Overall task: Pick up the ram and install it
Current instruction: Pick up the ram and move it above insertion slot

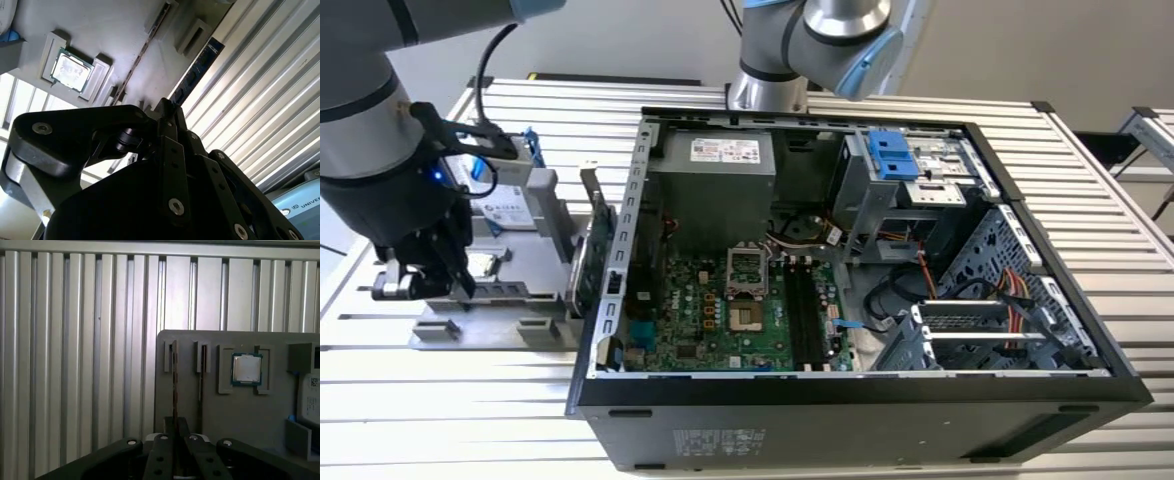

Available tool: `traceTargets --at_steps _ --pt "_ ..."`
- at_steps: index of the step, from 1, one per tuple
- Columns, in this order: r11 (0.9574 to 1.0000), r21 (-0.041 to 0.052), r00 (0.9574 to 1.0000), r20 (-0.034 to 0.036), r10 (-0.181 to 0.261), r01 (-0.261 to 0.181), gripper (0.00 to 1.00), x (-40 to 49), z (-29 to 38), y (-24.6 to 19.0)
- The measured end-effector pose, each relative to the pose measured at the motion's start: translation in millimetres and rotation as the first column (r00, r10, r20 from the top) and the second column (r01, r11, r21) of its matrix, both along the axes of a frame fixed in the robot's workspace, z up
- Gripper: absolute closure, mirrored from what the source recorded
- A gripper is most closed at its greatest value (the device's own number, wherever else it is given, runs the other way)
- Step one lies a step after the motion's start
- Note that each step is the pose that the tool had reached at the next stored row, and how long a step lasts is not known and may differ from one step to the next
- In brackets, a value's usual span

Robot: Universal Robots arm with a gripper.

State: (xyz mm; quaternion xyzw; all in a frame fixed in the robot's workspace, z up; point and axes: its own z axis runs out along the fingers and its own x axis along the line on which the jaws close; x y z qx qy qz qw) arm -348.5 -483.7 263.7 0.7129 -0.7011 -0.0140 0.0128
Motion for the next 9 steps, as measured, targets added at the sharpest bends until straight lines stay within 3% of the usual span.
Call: traceTargets --at_steps 9 --pt "1.0000 0.0000 1.0000 0.0000 0.000 0.000 1.00 0.0 9.6 0.0"
